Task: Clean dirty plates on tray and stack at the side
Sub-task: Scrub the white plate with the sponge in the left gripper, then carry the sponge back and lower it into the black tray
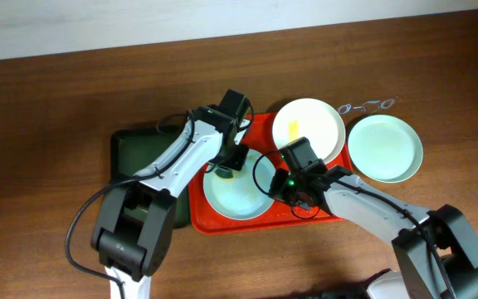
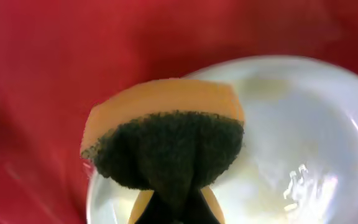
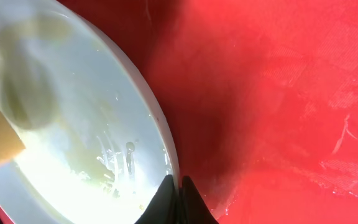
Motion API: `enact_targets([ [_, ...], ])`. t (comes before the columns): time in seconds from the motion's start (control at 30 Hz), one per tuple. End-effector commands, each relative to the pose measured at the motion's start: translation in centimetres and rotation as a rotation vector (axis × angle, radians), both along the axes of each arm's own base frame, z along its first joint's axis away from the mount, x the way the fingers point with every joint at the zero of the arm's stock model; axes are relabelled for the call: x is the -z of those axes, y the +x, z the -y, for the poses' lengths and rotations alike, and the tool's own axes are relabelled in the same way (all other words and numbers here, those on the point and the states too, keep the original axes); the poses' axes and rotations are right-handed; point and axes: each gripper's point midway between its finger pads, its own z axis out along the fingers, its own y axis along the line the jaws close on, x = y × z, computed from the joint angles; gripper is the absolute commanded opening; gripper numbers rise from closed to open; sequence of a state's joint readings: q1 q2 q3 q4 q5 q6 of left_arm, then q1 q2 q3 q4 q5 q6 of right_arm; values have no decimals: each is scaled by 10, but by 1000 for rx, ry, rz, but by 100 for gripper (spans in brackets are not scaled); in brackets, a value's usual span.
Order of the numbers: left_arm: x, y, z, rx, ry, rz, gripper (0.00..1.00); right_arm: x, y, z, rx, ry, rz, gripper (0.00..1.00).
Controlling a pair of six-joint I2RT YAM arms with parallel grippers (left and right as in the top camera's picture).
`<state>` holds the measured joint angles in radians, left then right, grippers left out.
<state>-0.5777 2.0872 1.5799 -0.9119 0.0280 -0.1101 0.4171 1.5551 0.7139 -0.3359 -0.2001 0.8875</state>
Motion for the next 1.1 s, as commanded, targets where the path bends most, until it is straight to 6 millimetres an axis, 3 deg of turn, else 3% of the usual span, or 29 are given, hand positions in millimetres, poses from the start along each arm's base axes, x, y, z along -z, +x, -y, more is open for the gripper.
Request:
enact_targets([
  [0.0, -6, 8, -3, -26, 12, 55, 0, 3, -2, 1, 4, -13, -5, 4],
  [0.27, 22, -13, -9, -22, 12, -8, 0, 3, -2, 1, 4, -13, -5, 4],
  [0.4, 28, -29, 4, -5, -76, -82, 0, 3, -2, 1, 4, -13, -5, 4],
  [0.53, 17, -53, 36, 96, -272, -202, 0, 3, -2, 1, 4, -13, -5, 4],
  [0.6, 11, -58, 40, 109, -299, -231, 0, 3, -2, 1, 4, -13, -5, 4],
  [0.73, -21, -37, 30, 93, -235, -144, 0, 3, -2, 1, 4, -13, -5, 4],
  [0.83, -52, -6, 7, 38, -97, 37, 0, 3, -2, 1, 4, -13, -5, 4],
  [0.93, -51, 6, -10, -12, -1, 102, 0, 3, -2, 1, 4, -13, -5, 4],
  [1.07, -28, 6, -18, -27, 49, 83, 0, 3, -2, 1, 4, -13, -5, 4],
])
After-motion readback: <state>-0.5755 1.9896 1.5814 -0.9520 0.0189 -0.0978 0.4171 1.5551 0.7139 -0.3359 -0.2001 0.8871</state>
